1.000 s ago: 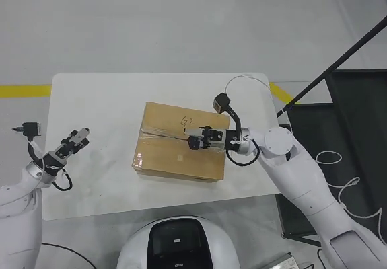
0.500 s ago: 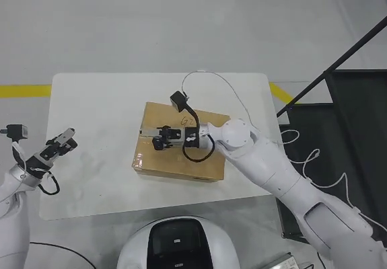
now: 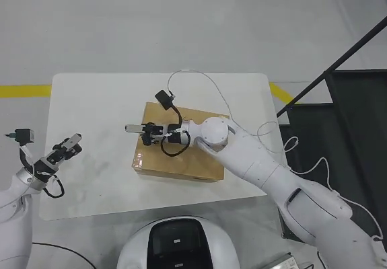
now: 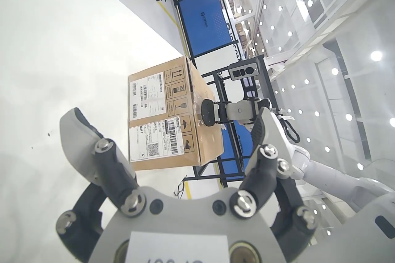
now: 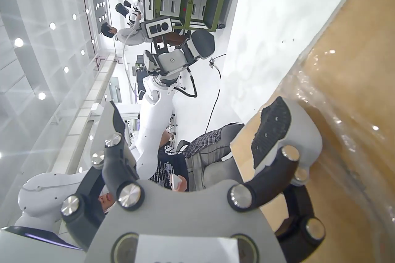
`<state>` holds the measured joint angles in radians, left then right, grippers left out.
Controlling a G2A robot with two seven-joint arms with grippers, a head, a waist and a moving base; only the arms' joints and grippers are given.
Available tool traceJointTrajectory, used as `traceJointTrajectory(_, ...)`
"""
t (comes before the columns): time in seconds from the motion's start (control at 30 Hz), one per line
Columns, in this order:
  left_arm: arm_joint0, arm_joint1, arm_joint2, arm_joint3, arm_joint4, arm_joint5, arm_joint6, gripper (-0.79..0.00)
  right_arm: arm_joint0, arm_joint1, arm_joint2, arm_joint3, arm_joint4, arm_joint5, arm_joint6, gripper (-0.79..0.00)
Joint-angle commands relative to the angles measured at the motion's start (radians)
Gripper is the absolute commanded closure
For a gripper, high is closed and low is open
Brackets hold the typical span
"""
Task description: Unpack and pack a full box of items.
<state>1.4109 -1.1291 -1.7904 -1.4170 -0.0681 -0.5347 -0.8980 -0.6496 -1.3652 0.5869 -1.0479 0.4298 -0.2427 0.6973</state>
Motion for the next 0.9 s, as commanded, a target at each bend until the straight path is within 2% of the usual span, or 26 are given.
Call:
traceJointTrajectory(0.0, 0.012, 0.001, 0.001, -0.014, 0.023, -0.001, 0.028, -0.785, 0.0, -0.001, 0.012, 0.019, 0.004, -0.002, 0.001, -0.785)
traceJointTrajectory(0.3, 0.035, 0.007, 0.009, -0.048, 0.054, 0.002, 0.088, -0.785, -0.035, 0.021, 0.091, 0.019, -0.019, 0.027, 0.033, -0.785)
traceJointTrajectory(0.53, 0.044, 0.012, 0.019, -0.082, 0.12, 0.006, 0.145, -0.785, -0.119, 0.071, 0.183, -0.1, -0.125, 0.127, 0.02, -0.785)
traceJointTrajectory(0.87, 0.048, 0.013, 0.066, -0.114, 0.228, 0.022, 0.236, -0.785, -0.293, 0.136, 0.336, -0.268, -0.17, 0.155, 0.058, -0.785)
